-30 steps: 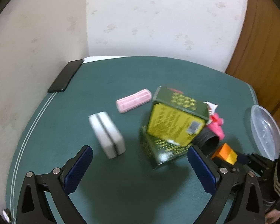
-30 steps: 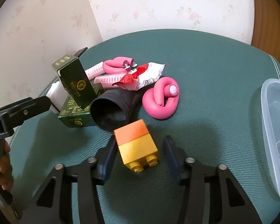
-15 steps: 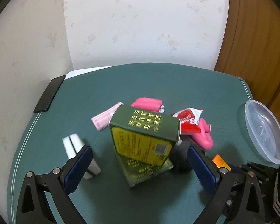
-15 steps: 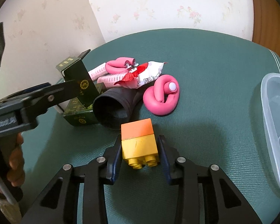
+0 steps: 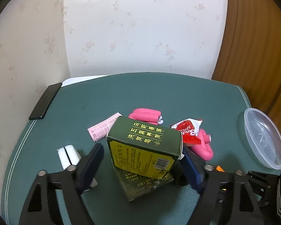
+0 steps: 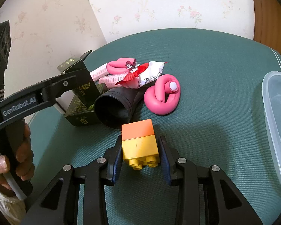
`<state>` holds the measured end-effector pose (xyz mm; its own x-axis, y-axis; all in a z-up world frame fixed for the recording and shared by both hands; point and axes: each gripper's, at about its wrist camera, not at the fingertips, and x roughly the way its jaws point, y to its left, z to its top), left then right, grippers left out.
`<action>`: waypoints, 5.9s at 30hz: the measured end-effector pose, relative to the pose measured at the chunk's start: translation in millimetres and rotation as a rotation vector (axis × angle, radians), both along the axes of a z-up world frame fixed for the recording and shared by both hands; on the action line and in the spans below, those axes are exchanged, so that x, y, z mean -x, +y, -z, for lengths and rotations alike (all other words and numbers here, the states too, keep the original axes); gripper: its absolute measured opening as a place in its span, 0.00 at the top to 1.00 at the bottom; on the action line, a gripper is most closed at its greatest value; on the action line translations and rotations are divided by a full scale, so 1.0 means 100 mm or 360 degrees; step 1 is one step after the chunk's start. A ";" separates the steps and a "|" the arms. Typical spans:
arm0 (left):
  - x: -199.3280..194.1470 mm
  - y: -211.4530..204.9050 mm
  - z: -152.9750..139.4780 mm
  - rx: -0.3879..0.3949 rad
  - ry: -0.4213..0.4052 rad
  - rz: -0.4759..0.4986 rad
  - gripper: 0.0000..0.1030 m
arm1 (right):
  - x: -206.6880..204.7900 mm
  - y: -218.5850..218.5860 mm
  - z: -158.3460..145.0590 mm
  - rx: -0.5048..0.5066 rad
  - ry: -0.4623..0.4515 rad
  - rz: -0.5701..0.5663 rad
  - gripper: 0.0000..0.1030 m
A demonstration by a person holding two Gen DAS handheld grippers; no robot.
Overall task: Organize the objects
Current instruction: 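Close left gripper on the green-and-yellow box while right gripper holds brick, then carry brick into clear bowl and open right gripper while left gripper carries box, then lower the green box into the clear bowl and open left gripper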
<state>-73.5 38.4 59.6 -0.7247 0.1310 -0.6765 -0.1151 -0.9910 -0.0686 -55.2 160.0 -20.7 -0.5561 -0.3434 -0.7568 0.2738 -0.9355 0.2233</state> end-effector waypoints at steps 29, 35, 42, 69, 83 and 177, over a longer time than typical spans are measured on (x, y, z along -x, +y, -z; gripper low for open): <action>-0.35 0.08 -0.21 0.0168 0.0270 -0.0037 0.28 | -0.07 0.22 -0.15 -0.0031 0.0145 0.0072 0.64; -0.38 0.12 -0.26 0.0179 0.0286 -0.0048 0.28 | -0.08 0.34 -0.22 -0.0022 0.0187 0.0124 0.64; -0.44 0.18 -0.35 0.0206 0.0334 -0.0062 0.28 | -0.07 0.48 -0.28 0.0011 0.0220 0.0202 0.64; -0.59 0.85 -0.45 0.0286 0.0361 0.0100 0.28 | -0.31 1.63 -0.55 0.0145 0.0361 0.0574 0.64; -0.57 1.49 -0.40 0.0341 0.0346 0.0284 0.28 | -0.47 2.45 -0.55 0.0024 0.0411 0.0862 0.64; -0.32 1.61 -0.33 0.0255 0.0210 0.0285 0.01 | -0.54 2.61 -0.54 -0.0054 0.0510 0.0971 0.49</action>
<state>-41.9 199.3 92.8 -0.7829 0.1642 -0.6002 -0.2871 -0.9510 0.1144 -1.3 421.1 33.0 -0.8404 0.1232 -0.5278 -0.2563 -0.9484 0.1868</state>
